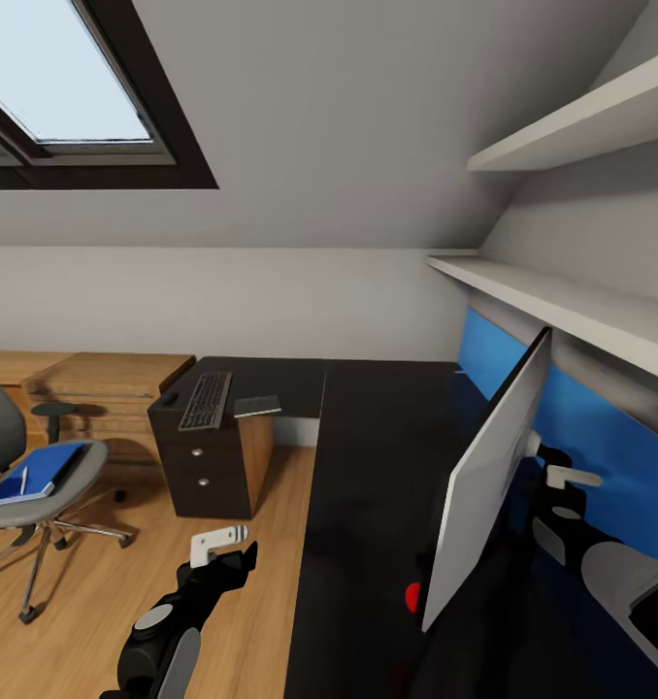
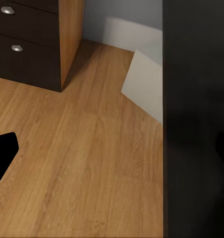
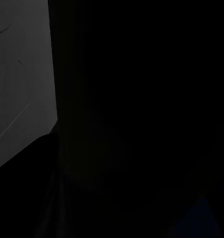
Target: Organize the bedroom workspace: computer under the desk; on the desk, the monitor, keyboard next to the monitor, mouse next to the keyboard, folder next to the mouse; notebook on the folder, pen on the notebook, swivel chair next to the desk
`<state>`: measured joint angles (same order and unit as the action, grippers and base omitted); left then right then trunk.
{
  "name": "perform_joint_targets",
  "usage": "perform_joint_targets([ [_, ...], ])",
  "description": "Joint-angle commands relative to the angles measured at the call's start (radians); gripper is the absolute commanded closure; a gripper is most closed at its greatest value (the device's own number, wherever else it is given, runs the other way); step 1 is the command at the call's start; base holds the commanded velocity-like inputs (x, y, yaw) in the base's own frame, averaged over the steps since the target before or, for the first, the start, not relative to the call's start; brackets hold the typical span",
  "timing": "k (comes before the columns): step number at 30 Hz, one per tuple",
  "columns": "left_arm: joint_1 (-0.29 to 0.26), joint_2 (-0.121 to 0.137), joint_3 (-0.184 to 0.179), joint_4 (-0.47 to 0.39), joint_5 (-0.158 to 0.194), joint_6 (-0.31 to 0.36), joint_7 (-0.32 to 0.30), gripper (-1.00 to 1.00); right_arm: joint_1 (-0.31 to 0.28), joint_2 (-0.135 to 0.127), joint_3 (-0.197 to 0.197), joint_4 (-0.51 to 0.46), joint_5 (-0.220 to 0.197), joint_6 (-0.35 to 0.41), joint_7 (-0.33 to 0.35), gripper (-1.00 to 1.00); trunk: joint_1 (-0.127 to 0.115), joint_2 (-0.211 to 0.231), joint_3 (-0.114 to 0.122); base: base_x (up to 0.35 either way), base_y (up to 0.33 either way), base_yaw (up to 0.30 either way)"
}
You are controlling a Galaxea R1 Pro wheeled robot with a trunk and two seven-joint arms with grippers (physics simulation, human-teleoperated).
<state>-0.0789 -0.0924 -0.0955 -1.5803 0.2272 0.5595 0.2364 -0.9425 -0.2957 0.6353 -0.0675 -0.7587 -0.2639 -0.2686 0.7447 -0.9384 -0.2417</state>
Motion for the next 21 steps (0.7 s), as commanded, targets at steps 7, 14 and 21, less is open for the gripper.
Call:
perform_joint_targets([
  [7,-0.001,0.000,-0.001,-0.001,0.011,0.004,0.009,-1.00,0.000,0.000,0.026,0.000,-0.017,0.000,-0.004,1.00,0.001,-0.001,-0.002,0.060,0.000,0.000],
  [14,-0.001,0.000,-0.001,-0.001,0.011,0.004,0.009,-1.00,0.000,0.000,0.027,0.001,-0.017,0.000,-0.006,1.00,0.001,-0.001,-0.002,0.002,0.000,0.000],
  [21,-0.001,0.000,-0.001,-0.001,0.011,0.004,0.009,-1.00,0.000,0.000,0.027,0.001,-0.017,0.000,-0.006,-1.00,0.001,-0.001,-0.002,0.000,0.000,0.000],
])
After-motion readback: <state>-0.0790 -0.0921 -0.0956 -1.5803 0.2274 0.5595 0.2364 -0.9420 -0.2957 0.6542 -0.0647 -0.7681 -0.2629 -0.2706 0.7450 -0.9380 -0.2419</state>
